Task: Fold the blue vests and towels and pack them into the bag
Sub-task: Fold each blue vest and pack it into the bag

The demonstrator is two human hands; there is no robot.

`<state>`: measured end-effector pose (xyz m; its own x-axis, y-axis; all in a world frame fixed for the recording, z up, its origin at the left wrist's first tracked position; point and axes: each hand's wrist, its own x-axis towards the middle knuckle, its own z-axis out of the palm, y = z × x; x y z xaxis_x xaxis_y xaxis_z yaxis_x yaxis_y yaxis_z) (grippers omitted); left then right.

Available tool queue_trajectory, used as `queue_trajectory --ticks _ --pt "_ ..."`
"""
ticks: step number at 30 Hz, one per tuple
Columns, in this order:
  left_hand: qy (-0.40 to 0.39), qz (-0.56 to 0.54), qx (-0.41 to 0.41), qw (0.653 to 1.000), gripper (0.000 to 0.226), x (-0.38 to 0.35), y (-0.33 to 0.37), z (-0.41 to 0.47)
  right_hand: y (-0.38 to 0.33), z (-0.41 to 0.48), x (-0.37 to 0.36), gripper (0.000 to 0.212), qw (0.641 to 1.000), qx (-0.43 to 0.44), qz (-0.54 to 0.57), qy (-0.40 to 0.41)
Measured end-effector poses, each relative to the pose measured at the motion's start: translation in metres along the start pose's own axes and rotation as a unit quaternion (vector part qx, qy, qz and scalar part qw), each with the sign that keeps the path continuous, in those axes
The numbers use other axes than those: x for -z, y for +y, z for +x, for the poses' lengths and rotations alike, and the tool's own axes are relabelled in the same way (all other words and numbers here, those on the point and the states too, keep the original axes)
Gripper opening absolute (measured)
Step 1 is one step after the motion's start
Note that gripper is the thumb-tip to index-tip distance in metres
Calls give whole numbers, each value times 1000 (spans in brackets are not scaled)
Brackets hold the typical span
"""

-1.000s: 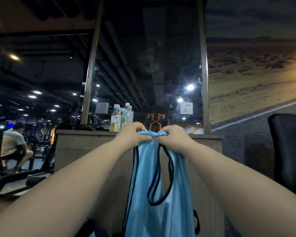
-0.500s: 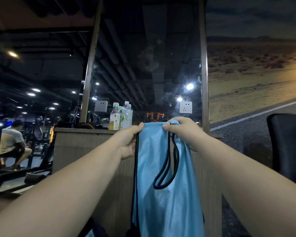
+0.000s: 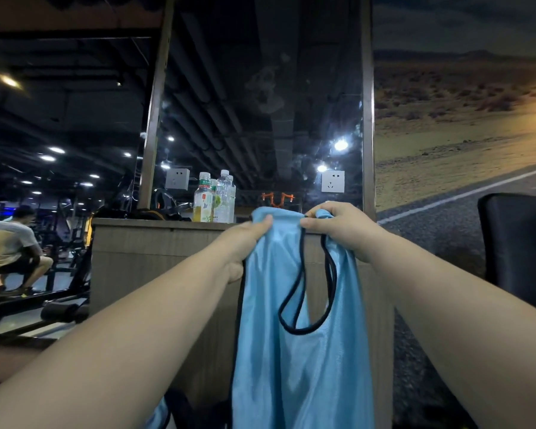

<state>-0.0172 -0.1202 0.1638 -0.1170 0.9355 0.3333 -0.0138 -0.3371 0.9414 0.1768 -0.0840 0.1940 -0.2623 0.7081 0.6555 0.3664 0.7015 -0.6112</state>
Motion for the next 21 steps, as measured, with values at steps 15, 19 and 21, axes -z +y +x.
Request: queue_trajectory --ticks 15,19,21 --pt "197 -36 -32 979 32 96 -8 26 87 6 72 22 959 -193 4 208" --pt "209 -25 -45 977 28 102 -12 28 97 -1 74 11 951 -178 38 252" --pt "209 -21 -45 977 29 103 -14 29 97 -3 74 13 949 -176 68 253"
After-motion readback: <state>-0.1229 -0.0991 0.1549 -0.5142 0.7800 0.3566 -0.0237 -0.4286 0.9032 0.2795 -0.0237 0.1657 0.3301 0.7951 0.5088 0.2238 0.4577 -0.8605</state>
